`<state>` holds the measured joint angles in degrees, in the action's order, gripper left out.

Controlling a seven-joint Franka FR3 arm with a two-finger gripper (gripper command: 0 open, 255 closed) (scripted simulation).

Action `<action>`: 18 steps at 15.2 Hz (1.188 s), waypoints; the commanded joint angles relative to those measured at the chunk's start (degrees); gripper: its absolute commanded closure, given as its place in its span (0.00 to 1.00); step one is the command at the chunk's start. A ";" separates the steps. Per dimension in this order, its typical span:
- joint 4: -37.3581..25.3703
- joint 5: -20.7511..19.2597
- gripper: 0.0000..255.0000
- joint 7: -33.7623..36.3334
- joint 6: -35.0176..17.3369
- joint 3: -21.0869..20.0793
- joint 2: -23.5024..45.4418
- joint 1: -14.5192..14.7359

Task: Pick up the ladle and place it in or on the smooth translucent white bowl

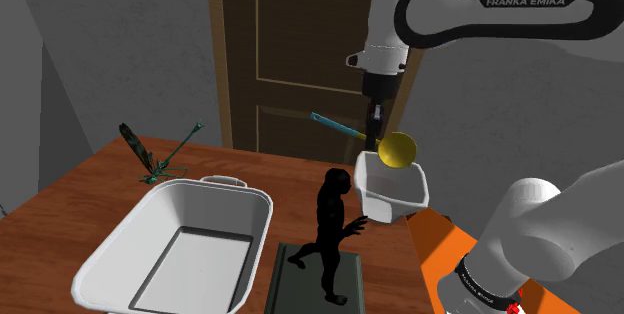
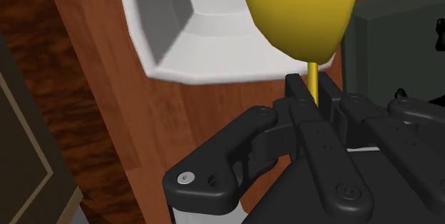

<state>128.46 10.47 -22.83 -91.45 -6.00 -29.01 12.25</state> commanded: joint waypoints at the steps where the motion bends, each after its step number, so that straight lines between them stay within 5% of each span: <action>1: 2.93 -0.60 1.00 -1.58 1.13 1.33 -3.78 -0.46; 7: 9.96 -3.35 1.00 -5.55 5.78 5.32 -14.86 -1.91; 18: 18.83 -3.11 1.00 -6.43 -2.36 5.02 -15.54 -1.93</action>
<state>146.49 7.43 -29.11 -93.00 -1.01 -44.79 10.36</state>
